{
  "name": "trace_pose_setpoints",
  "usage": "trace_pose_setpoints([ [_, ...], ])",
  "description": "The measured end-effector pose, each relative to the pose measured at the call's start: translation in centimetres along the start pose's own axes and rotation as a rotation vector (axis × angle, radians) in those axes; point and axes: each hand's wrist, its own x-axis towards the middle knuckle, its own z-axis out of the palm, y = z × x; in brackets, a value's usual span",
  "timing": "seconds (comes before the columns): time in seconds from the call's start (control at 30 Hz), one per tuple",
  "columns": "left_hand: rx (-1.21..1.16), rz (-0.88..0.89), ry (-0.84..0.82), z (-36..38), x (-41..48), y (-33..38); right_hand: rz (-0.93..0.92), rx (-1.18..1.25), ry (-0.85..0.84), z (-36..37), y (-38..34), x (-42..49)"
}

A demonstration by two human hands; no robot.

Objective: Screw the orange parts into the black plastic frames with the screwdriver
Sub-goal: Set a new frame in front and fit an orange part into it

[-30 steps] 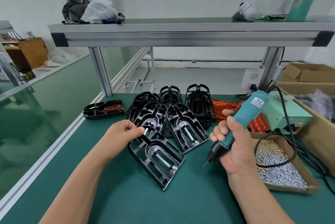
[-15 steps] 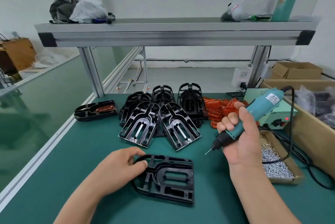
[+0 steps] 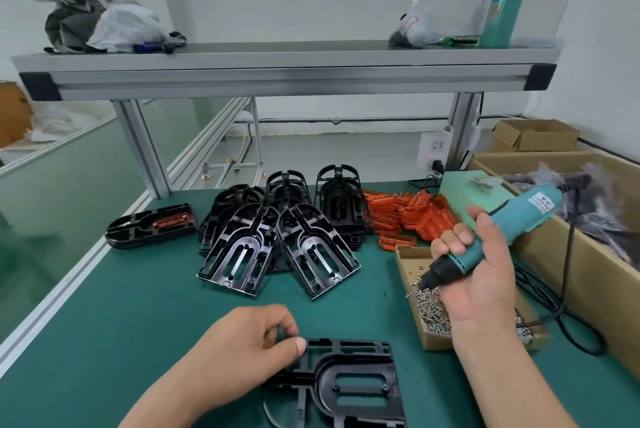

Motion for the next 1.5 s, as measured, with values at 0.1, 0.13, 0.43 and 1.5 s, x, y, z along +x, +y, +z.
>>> trace_pose_setpoints([
  [0.1,0.049,0.014,0.07,-0.1,1.0,0.7,-0.01,0.006,0.004,-0.2,-0.2,0.1],
  [0.13,0.08,0.028,0.1,-0.1,1.7,1.2,-0.012,0.014,0.011,-0.2,-0.3,0.3],
  [0.43,0.507,0.22,0.177,2.3,15.1,8.2,-0.021,0.026,0.067,-0.5,-0.7,0.4],
  [1.5,0.782,0.559,0.606,2.6,5.0,4.6,0.284,-0.298,-0.149,1.7,0.9,-1.4],
])
